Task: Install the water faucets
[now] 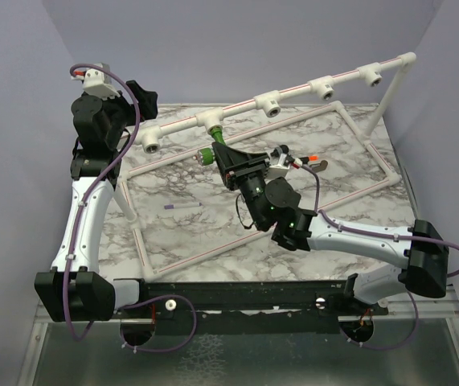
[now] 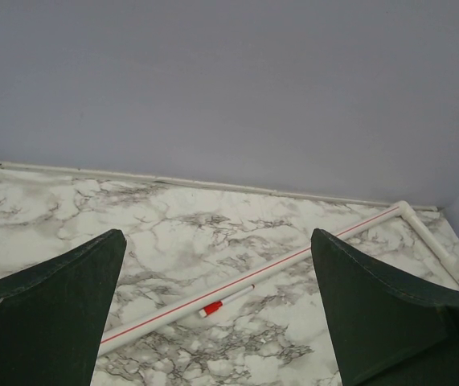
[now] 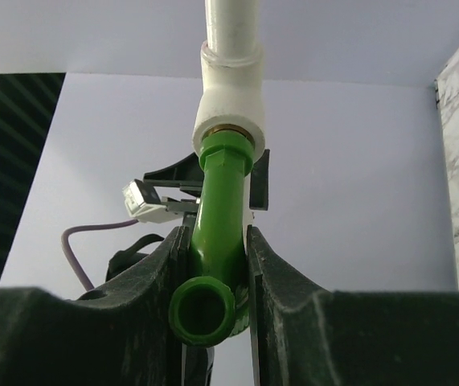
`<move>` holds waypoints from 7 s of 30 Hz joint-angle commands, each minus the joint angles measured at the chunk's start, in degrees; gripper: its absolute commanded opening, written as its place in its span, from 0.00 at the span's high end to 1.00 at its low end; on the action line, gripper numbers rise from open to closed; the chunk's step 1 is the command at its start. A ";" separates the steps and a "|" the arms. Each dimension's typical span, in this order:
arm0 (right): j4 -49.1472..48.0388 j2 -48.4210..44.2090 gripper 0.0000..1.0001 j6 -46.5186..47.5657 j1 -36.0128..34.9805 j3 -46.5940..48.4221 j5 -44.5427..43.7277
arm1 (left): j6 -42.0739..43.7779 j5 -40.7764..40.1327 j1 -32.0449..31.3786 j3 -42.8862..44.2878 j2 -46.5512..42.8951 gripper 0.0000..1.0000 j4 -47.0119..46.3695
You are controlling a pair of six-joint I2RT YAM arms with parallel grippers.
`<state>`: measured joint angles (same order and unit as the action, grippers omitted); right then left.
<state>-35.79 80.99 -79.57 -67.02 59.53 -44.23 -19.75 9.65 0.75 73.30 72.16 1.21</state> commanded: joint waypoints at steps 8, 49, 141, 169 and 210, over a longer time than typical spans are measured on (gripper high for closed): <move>5.32 -1.40 0.86 -4.77 -2.23 -0.81 10.66 | -0.38 0.98 0.21 -4.48 3.30 0.01 9.93; 15.45 -20.16 0.34 42.28 -2.23 -5.40 2.59 | -0.64 1.03 0.21 -4.50 3.87 0.01 9.91; -16.01 7.69 0.99 120.24 -3.10 5.12 1.34 | -0.64 1.68 0.21 -4.39 4.24 0.01 9.95; 10.30 0.88 0.99 24.64 -2.48 2.35 -6.75 | -0.91 1.97 0.21 -4.39 3.84 0.01 9.95; 18.02 -1.62 0.54 -4.33 1.63 -1.59 10.94 | -0.91 1.87 0.21 -4.47 4.33 0.01 9.95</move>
<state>-21.02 77.71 -91.20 -64.38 61.25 -40.14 -20.43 10.11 0.80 73.41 72.82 0.19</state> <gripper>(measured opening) 0.412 0.988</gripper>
